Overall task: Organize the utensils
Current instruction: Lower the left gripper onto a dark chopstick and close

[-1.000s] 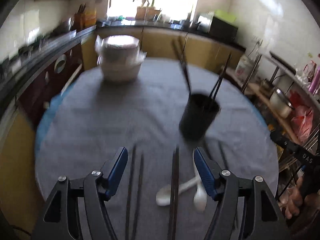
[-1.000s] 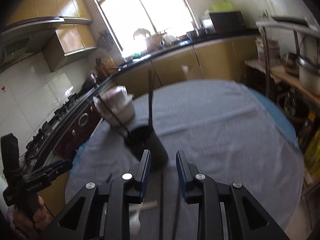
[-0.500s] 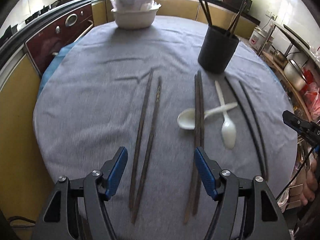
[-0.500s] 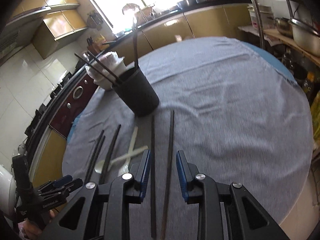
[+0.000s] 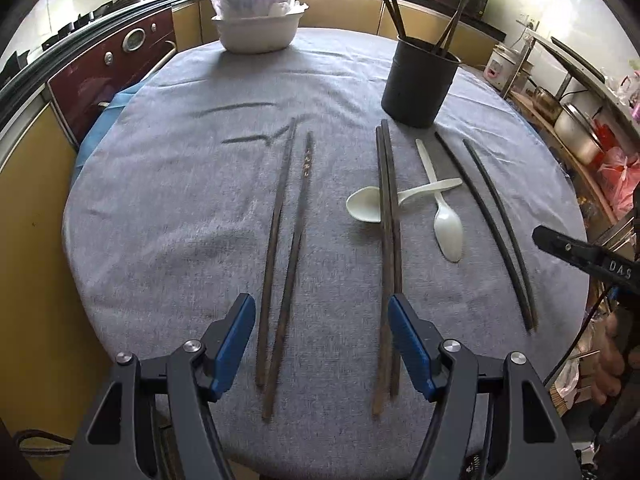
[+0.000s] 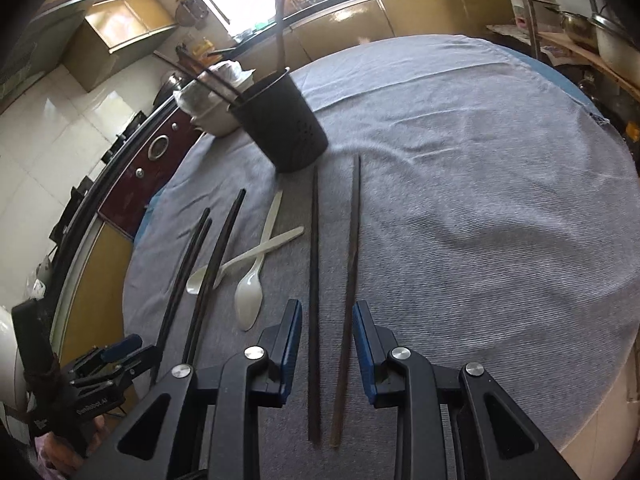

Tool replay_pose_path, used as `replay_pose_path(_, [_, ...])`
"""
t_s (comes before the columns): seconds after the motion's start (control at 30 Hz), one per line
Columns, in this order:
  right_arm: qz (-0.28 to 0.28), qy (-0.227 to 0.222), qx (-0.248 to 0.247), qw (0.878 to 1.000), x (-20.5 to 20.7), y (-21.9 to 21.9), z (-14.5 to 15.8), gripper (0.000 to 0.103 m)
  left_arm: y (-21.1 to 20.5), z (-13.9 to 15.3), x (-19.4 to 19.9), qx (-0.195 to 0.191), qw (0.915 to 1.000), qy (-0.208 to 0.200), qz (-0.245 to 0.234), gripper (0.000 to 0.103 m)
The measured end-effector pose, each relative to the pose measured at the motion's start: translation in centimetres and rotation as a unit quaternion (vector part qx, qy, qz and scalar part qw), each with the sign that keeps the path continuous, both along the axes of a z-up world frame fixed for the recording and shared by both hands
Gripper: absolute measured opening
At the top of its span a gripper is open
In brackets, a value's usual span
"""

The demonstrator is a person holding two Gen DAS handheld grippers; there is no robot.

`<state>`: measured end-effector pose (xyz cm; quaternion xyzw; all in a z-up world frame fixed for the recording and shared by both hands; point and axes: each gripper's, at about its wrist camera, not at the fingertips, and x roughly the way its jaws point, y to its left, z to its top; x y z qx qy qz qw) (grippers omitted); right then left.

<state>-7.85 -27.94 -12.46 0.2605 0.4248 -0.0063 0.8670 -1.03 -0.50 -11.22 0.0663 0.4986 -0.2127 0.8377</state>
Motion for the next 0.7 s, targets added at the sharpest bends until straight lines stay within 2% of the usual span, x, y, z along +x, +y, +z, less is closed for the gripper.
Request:
replay_pose_path(0.2, [0.001,0.004,0.007,1.0,0.2,0.0,-0.5,0.028,-1.3,0.9,2.9,-0.016,0.9994,0.0,-0.031,0.07])
replay_pose_path(0.37, [-0.001,0.008,0.011,1.0,0.5,-0.2,-0.9,0.028,-3.9,1.4,6.6,-0.049,0.9956,0.018,-0.078,0.07])
replay_pose_path(0.47, [0.0,0.008,0.009,1.0,0.5,-0.3,-0.9,0.028,-5.3,1.1,9.1,-0.061,0.9935,0.033,-0.09,0.069])
replay_pose_path(0.57, [-0.001,0.009,0.008,1.0,0.6,-0.5,-1.0,0.028,-6.4,0.6,11.4,-0.089,0.9889,0.058,-0.103,0.059])
replay_pose_path(0.7, [-0.005,0.011,0.011,1.0,0.5,-0.9,-1.1,0.028,-7.6,-0.5,13.7,-0.102,0.984,0.091,-0.114,0.051])
